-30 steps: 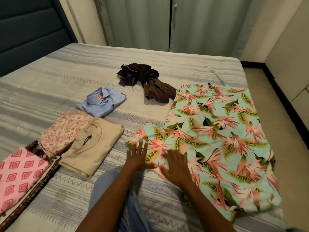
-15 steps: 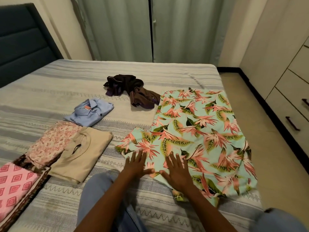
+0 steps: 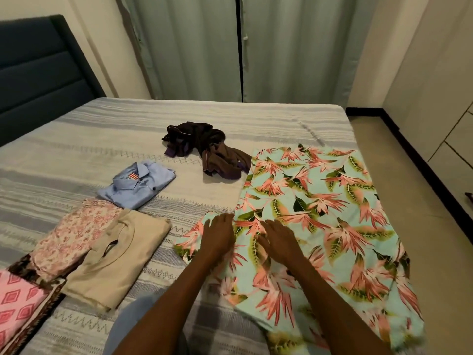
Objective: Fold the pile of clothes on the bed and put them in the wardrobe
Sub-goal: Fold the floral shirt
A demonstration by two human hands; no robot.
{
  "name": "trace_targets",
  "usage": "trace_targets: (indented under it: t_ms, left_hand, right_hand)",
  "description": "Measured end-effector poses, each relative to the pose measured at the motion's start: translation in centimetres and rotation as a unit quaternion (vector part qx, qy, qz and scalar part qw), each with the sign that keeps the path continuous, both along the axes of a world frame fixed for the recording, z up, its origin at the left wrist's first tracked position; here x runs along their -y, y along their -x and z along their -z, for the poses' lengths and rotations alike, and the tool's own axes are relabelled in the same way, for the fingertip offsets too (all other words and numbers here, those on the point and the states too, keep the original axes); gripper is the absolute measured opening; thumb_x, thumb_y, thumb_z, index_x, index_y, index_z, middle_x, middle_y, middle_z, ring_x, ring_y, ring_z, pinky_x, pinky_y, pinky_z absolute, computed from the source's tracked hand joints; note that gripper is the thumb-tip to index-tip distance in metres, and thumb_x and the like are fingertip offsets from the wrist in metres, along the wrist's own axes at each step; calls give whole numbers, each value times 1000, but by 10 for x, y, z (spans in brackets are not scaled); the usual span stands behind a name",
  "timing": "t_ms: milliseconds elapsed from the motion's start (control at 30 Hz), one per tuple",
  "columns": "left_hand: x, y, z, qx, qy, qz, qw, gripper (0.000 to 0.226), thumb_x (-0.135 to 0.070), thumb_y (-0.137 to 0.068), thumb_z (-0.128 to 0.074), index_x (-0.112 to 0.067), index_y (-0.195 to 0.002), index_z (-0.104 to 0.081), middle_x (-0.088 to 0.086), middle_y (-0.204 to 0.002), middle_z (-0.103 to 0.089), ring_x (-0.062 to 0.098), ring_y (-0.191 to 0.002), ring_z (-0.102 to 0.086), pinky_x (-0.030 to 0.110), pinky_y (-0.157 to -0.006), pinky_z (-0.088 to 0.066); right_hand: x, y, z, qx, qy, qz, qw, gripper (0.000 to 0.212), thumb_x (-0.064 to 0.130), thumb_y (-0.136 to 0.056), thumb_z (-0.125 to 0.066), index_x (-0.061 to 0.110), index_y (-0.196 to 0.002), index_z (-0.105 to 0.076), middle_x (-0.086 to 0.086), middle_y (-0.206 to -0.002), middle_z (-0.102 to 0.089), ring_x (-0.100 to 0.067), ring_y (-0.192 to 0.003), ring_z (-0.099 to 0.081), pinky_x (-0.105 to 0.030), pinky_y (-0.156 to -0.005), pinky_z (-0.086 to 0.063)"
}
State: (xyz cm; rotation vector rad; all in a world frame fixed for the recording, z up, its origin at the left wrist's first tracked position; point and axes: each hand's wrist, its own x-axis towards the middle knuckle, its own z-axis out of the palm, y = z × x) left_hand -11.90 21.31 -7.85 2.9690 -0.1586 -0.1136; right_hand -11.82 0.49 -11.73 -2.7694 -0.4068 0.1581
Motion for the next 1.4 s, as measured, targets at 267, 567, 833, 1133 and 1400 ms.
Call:
trace_targets:
  t_ms: [267,567,833,1133,1400]
  left_hand:
    - [-8,-139,7,36,-96,65,993,71,-34,-103,-42,-17,-159,-2,7,-167,-1,29,-153,-2,46,-122,-4]
    - [8,-301,47,35,-150,129,980,61,-46,-106,-23,-25,-159,-2,6,-167,-2,29,-153,3,45,-123,7]
    - [-35,-336,68,71,-125,-74,987,53,-39,-102,-30,-26,-153,-33,8,-157,-34,31,-147,-23,50,-121,-6]
    - [-53,-280,73,45,-8,-72,996,56,-35,-105,-25,-19,-158,-19,7,-166,-13,31,-153,-7,52,-120,0]
    - [-62,-136,68,61,212,-52,974,48,-37,-98,-42,-9,-130,-64,26,-153,-36,37,-141,-35,47,-115,-29]
  right_hand:
    - [-19,-160,-15,-5,11,-23,1000,53,33,-103,-44,17,-153,-33,-7,-156,-37,-29,-141,-36,-45,-108,-39]
    - [-27,-284,23,58,53,50,996,56,17,-87,-57,17,-142,-46,-7,-147,-47,-29,-136,-39,-47,-108,-34]
    - [-42,-315,53,185,25,78,979,44,12,-79,-55,19,-121,-66,-5,-118,-67,-30,-110,-59,-44,-89,-42]
    - [-39,-312,35,91,6,11,996,43,14,-96,-46,22,-138,-55,-4,-142,-53,-27,-134,-43,-44,-104,-33]
    - [-44,-241,21,121,-50,-23,991,27,30,-92,-58,24,-115,-70,-9,-113,-66,-36,-105,-56,-45,-83,-46]
